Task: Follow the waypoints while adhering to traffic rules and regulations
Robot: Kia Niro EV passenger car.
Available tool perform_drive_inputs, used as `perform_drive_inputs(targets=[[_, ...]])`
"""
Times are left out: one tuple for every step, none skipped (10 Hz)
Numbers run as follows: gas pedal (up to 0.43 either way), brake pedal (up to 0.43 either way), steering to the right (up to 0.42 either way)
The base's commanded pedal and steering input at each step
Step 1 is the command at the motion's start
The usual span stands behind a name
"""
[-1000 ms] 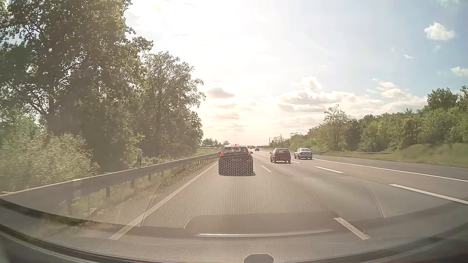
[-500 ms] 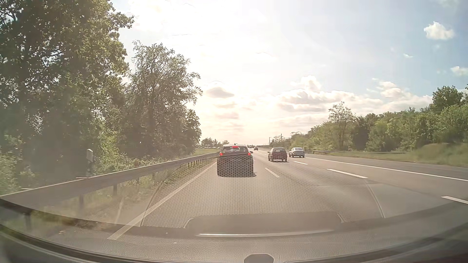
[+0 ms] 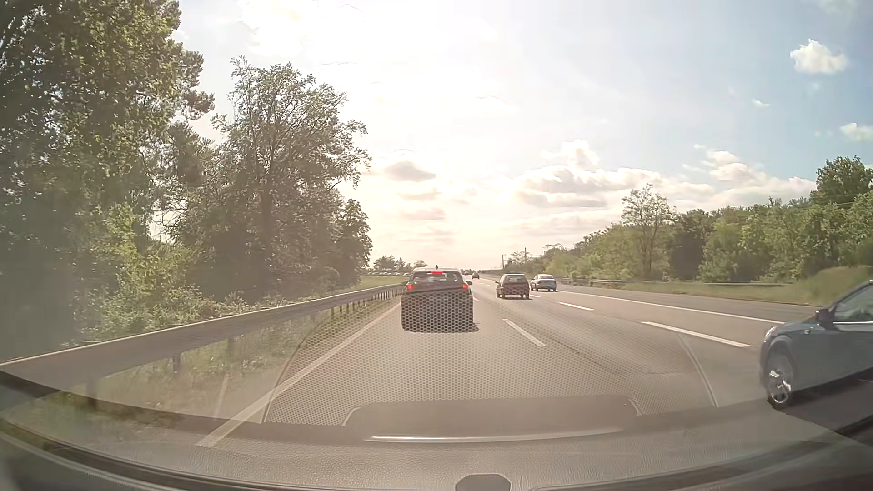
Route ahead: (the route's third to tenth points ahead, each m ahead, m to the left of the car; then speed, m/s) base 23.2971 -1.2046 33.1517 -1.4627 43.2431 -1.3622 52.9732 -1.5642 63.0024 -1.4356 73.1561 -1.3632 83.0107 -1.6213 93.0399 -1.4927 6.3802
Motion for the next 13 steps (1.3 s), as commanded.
perform_drive_inputs(targets=[[0.0,0.0,0.0],[0.0,0.0,0.0],[0.0,0.012,-0.001],[0.0,0.018,-0.001],[0.0,0.018,-0.001],[0.0,0.03,-0.003],[0.0,0.043,-0.004],[0.0,0.043,-0.006],[0.0,0.049,-0.005],[0.0,0.055,-0.005],[0.0,0.055,-0.004],[0.0,0.067,-0.003],[0.0,0.079,-0.003]])
